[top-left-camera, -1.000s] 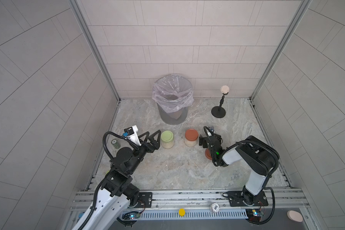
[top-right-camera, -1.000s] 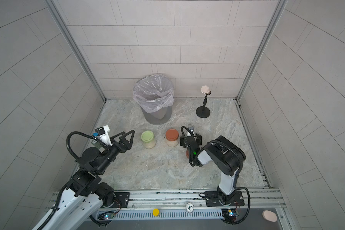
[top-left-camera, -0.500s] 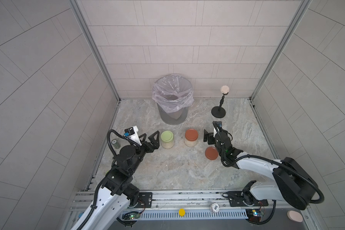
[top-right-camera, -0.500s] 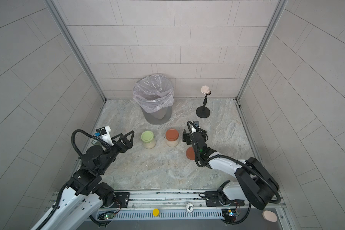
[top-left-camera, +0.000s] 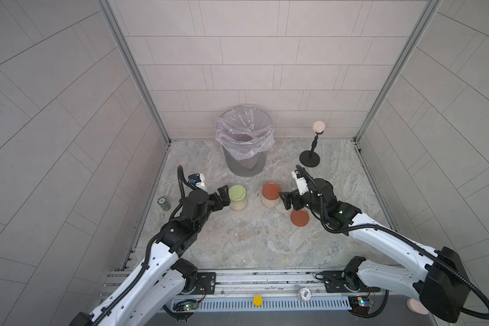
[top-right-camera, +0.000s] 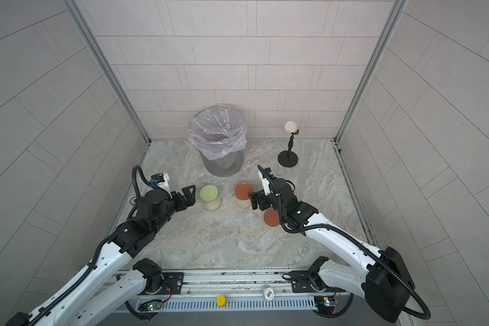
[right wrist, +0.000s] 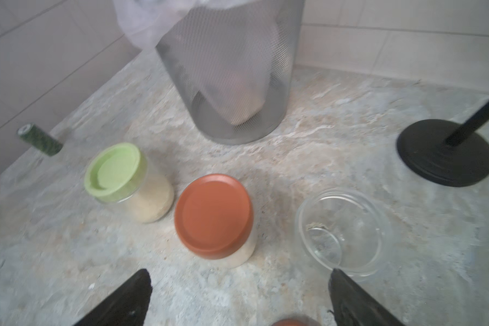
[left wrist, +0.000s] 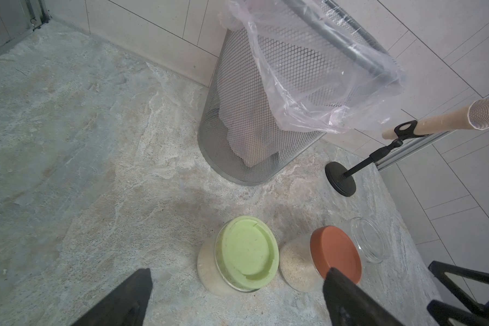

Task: Empty moldy rice from jars
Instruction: Place the jar at the center of the board, then pick up the jar from the center of the board.

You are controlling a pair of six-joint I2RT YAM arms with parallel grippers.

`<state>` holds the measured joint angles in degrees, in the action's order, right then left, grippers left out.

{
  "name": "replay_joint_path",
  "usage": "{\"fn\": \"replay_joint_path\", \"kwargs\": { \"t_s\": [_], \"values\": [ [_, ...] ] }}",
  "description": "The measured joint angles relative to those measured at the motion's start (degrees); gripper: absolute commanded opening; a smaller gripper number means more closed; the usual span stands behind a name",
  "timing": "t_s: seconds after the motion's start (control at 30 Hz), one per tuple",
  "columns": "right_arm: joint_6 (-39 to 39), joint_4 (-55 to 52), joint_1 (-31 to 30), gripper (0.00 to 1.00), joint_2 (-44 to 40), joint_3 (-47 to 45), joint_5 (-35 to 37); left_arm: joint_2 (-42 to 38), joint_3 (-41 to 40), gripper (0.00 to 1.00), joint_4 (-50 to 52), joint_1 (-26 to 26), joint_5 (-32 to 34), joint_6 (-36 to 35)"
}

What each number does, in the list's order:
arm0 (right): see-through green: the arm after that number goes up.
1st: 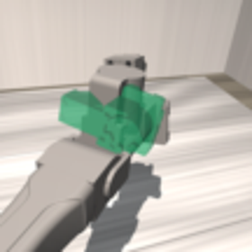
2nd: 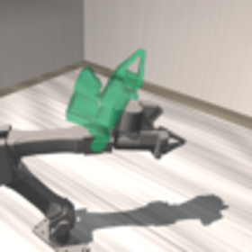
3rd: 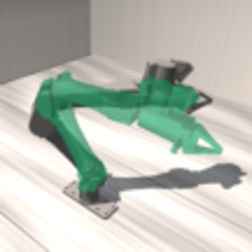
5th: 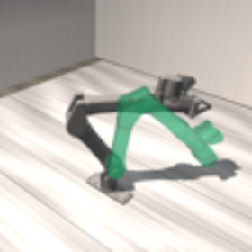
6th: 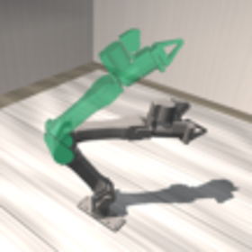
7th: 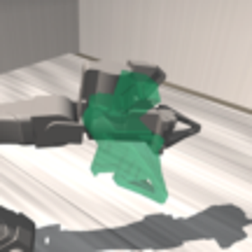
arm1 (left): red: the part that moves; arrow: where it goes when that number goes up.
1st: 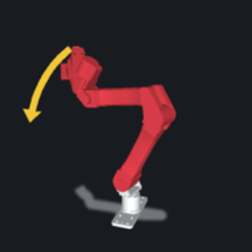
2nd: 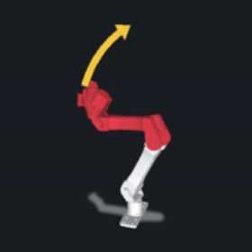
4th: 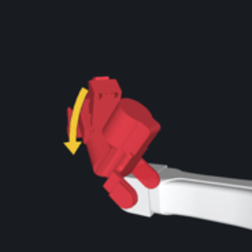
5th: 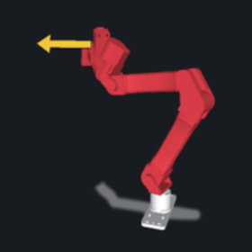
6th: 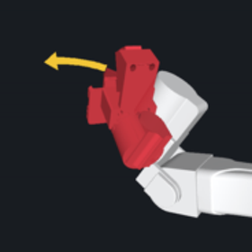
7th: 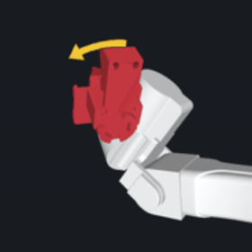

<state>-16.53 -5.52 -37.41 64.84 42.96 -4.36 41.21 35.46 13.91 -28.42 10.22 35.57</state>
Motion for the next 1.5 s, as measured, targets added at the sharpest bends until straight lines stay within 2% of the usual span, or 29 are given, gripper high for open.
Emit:
{"fn": "replay_joint_path", "kwargs": {
  "t_s": [0.2, 0.6, 1.03, 1.5],
  "values": [
    [1.5, -3.8, -3.1, 0.99, 7.8, 3.0, -3.3, 2.1, -0.3, 1.00, -1.4, 0.0, 1.5, 0.8],
    [2.9, -3.3, -4.3, 1.00, 20.2, 8.3, -1.5, 0.8, -4.5, 1.00, -2.8, 0.0, 3.4, 0.6],
    [3.3, 0.5, -4.1, 1.00, 29.2, 13.3, 4.2, -1.9, -5.8, 1.00, -3.8, 0.0, 3.7, -2.3],
    [2.7, 5.2, -2.0, 0.96, 35.3, 17.7, 4.3, -2.2, -6.9, 1.00, -6.8, 0.0, 0.8, -5.7]
  ]
}}
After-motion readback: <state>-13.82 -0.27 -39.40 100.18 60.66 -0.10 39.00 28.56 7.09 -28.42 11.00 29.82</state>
